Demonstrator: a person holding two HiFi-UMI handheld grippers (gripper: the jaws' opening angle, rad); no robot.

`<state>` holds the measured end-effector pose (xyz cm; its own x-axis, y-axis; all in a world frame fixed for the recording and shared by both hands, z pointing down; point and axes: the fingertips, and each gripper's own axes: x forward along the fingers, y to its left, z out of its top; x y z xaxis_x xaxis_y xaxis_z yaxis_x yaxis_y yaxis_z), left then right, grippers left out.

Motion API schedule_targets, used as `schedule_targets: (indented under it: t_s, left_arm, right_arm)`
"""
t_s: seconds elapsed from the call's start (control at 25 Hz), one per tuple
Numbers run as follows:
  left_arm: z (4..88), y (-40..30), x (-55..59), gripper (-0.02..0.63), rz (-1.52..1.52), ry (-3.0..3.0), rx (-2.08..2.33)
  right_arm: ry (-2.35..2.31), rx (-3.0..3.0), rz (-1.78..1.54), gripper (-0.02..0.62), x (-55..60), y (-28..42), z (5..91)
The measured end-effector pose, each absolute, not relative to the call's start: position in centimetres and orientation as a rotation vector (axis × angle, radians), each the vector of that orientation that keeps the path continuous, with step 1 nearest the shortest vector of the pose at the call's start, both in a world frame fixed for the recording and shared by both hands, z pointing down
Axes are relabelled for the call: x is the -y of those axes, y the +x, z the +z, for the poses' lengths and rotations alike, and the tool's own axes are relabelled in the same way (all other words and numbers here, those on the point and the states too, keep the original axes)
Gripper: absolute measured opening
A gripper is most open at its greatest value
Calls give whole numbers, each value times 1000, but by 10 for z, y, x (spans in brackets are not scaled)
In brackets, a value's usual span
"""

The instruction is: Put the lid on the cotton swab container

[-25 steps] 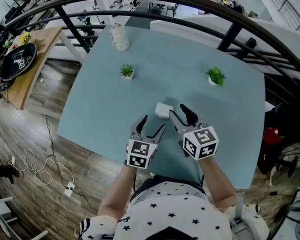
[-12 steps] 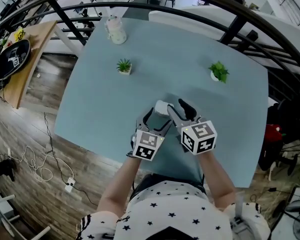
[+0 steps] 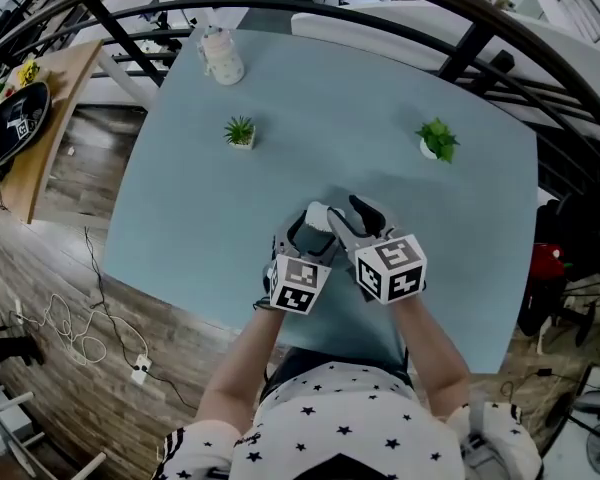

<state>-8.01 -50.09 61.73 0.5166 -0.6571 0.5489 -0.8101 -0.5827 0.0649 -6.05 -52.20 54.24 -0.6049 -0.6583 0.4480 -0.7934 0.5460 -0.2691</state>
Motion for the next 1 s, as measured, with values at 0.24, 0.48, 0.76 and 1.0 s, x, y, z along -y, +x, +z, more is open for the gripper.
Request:
schedule_targets:
  t_s: [0.24,0.48,0.76,1.0]
  left_arm:
    - [619,-80,501,331,698,2453,1219]
    - [622,-81,501,325,713,2458,1222]
    - [623,-81,500,319,715,2451,1226]
    - [625,-82,501,318,719,2447,1226]
  right_arm:
    - [1187,2485,663,178,524,-64,548]
    - [1161,2470,661,178,522,-67,556]
    - [1099,2462,679,178,516,-70,565]
    - [1060,2455,695,178,513,-73,573]
